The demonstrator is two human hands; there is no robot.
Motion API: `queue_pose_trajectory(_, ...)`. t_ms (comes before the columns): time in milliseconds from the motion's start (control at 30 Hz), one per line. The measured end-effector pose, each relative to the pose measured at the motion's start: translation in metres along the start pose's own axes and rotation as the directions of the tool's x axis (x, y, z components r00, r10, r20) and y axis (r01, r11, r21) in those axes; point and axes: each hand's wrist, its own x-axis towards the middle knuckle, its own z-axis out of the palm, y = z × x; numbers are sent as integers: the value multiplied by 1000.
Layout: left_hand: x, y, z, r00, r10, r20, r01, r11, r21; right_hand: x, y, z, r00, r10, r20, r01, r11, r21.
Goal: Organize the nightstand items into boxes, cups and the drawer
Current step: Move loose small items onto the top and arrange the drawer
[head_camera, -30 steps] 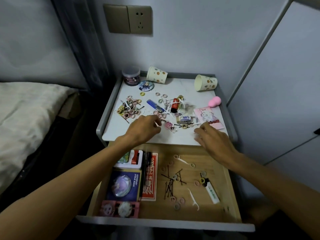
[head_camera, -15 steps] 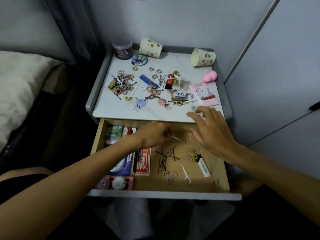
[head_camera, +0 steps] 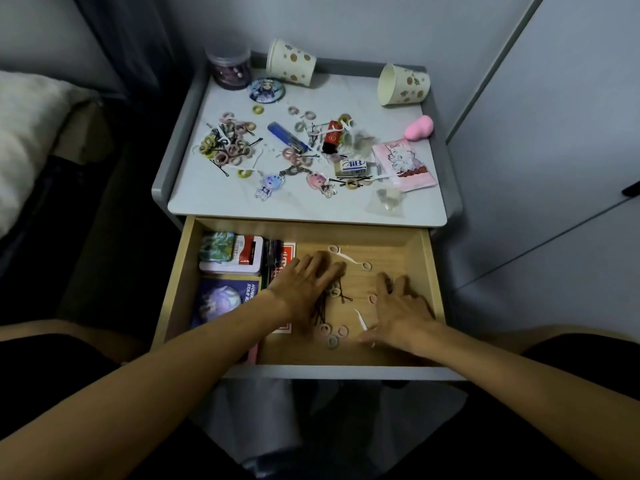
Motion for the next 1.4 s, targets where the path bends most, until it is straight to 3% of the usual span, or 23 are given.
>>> queue_pose_trajectory(133, 8, -2, 2, 999, -52, -6, 50, 980, -190, 12, -2, 5, 996, -34, -77, 46, 986, 160)
queue_pose_trajectory(333, 19, 3, 8, 989, -76, -126, 7, 878, -479, 23, -9, 7, 931, -159, -328, 278, 890, 360)
queue_pose_trajectory(433, 23, 0, 3, 984, -73, -161, -33, 820, -572, 22, -7, 11, 894, -100, -436, 248, 923, 295)
queue_pose_trajectory(533, 27, -13, -10, 964, -34, -265, -107, 859, -500, 24, -8, 18, 960, -37, -278, 131, 936, 326)
queue_pose_trajectory(600, 31, -24, -18, 971, 53, -234, -137, 924, -358, 26, -13, 26, 982, -68, -178, 118, 950, 290)
queue_pose_trajectory(733, 41, -36, -16, 978, 193, -81, -201, 974, -101, 23, -25, 33, 954, -272, -123, 288, 947, 140)
queue_pose_trajectory(967, 41, -35, 0, 977, 147, -157, -182, 952, -244, 32, -6, 26, 835, -426, -348, 456, 890, 5)
queue_pose_trajectory(1100, 33, -26, 3, 984, 125, -124, -159, 932, -326, 36, -1, 20, 866, -251, -433, 320, 943, 95)
queue_pose_trajectory(1233, 29, -16, 5, 989, 89, -121, -127, 929, -349, 32, -3, 19, 914, -51, -403, 111, 986, 125)
queue_pose_trajectory(1400, 26, -4, -7, 993, 99, -56, -113, 921, -374, 33, -5, 24, 913, -109, -394, 187, 968, 167)
